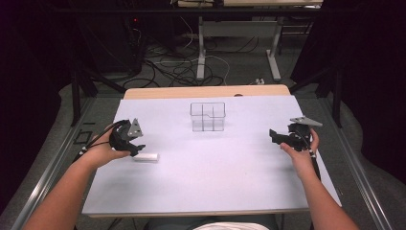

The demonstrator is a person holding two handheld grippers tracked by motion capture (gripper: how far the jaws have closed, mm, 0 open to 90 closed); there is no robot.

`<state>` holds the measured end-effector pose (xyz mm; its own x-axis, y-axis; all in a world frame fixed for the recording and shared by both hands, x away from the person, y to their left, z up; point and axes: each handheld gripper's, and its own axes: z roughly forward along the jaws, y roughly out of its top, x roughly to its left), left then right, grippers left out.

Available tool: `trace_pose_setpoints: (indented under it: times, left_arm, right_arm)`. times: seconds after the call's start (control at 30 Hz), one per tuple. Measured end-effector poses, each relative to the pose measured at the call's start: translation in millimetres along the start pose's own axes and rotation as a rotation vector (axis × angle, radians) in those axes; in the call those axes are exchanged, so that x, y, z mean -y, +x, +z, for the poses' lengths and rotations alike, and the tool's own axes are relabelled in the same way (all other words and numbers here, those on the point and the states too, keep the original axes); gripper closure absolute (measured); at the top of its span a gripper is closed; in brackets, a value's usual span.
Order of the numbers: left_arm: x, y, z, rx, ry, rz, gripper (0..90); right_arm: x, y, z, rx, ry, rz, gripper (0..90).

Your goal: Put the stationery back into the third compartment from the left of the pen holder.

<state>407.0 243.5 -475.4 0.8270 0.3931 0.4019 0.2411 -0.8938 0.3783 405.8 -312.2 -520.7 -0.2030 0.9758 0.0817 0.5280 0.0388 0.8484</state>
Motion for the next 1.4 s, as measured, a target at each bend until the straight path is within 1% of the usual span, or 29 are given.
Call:
trace_pose_setpoints:
  times: [0.03, 0.07, 0.13, 0.17, 0.2, 0.3, 0.37, 0.43, 0.5, 0.57, 0.67, 0.7, 0.73, 0.77, 0.9, 1.03, 1.07, 1.13, 1.23, 1.3, 1.33, 1.4]
  left_arm:
    - [-0.6, -0.9, 0.6, -0.001, 0.005, 0.013, 29.5]
    - [-1.0, -1.6, 1.1, 0.002, 0.008, 0.021, 29.9]
    - [-2.5, -3.8, 3.0, 0.011, 0.029, 0.049, 31.5]
    - [-2.8, -4.9, 5.4, 0.031, 0.027, 0.069, 32.4]
    - [-3.1, -5.6, 6.6, 0.038, 0.031, 0.081, 33.2]
    - [-4.2, -9.1, 11.9, 0.052, 0.056, 0.112, 34.8]
    - [-4.5, -11.4, 15.6, 0.057, 0.065, 0.123, 34.9]
    - [-3.8, -12.9, 18.8, 0.069, 0.059, 0.124, 35.1]
    - [-3.2, -14.1, 22.2, 0.08, 0.067, 0.126, 35.5]
    - [-2.9, -15.6, 24.8, 0.086, 0.084, 0.14, 35.4]
    - [-2.7, -18.0, 27.8, 0.107, 0.08, 0.143, 35.9]
    - [-3.0, -18.5, 28.5, 0.112, 0.081, 0.15, 36.8]
    - [-3.1, -19.2, 29.3, 0.12, 0.078, 0.148, 38.1]
    - [-3.7, -19.5, 29.5, 0.125, 0.086, 0.151, 38.7]
    - [-6.1, -22.3, 31.0, 0.138, 0.086, 0.176, 41.8]
    - [-7.5, -25.5, 32.0, 0.161, 0.086, 0.183, 44.3]
    - [-7.5, -26.2, 32.4, 0.164, 0.087, 0.182, 45.0]
    - [-7.2, -27.8, 34.1, 0.172, 0.096, 0.187, 45.7]
    - [-6.2, -30.3, 36.7, 0.192, 0.105, 0.181, 46.4]
    - [-5.7, -31.5, 38.5, 0.201, 0.115, 0.191, 46.8]
    - [-5.6, -31.9, 39.1, 0.199, 0.122, 0.196, 47.1]
    - [-4.4, -33.0, 40.5, 0.205, 0.12, 0.187, 47.8]
  right_arm:
    - [-0.3, 0.8, -0.3, -0.001, 0.002, 0.012, 6.9]
    - [-0.6, 0.7, -0.4, 0.0, 0.0, 0.012, 6.9]
    - [-0.7, 0.2, -0.7, 0.001, -0.004, 0.007, 6.9]
    - [-0.6, 0.1, -0.8, 0.0, -0.004, 0.006, 6.9]
    - [-0.6, -0.1, -0.8, -0.001, -0.003, 0.007, 6.9]
    - [-0.5, -0.5, -0.2, -0.004, 0.003, 0.01, 6.9]
    - [-0.7, -0.4, -0.1, -0.005, 0.003, 0.013, 7.0]
    - [-0.3, -0.9, 0.8, -0.004, 0.001, 0.003, 7.0]
    - [0.4, -0.1, 1.4, -0.007, 0.008, 0.006, 7.0]
    - [0.3, 0.1, 1.5, -0.007, 0.007, 0.004, 7.0]
    - [0.1, -0.1, 1.4, -0.007, 0.005, -0.002, 7.0]
    - [0.3, 0.4, 1.3, -0.007, 0.006, 0.005, 7.0]
    - [0.4, 0.1, 1.5, -0.008, 0.008, 0.004, 7.0]
    - [0.6, -0.2, 1.7, -0.007, 0.011, 0.004, 7.0]
    - [0.3, -1.0, 1.8, -0.011, 0.01, 0.006, 7.1]
    - [0.4, 0.1, 1.4, -0.011, 0.012, 0.01, 7.4]
    - [0.5, 0.0, 1.5, -0.012, 0.011, 0.005, 7.4]
    - [0.4, 0.3, 1.2, -0.012, 0.008, 0.005, 7.4]
    - [0.5, 0.0, 1.5, -0.014, 0.011, 0.005, 7.4]
    - [0.5, 0.5, 1.3, -0.012, 0.017, 0.009, 7.4]
    - [0.7, 0.6, 1.6, -0.014, 0.015, 0.008, 7.4]
    - [0.6, 0.6, 1.5, -0.013, 0.013, 0.004, 7.4]
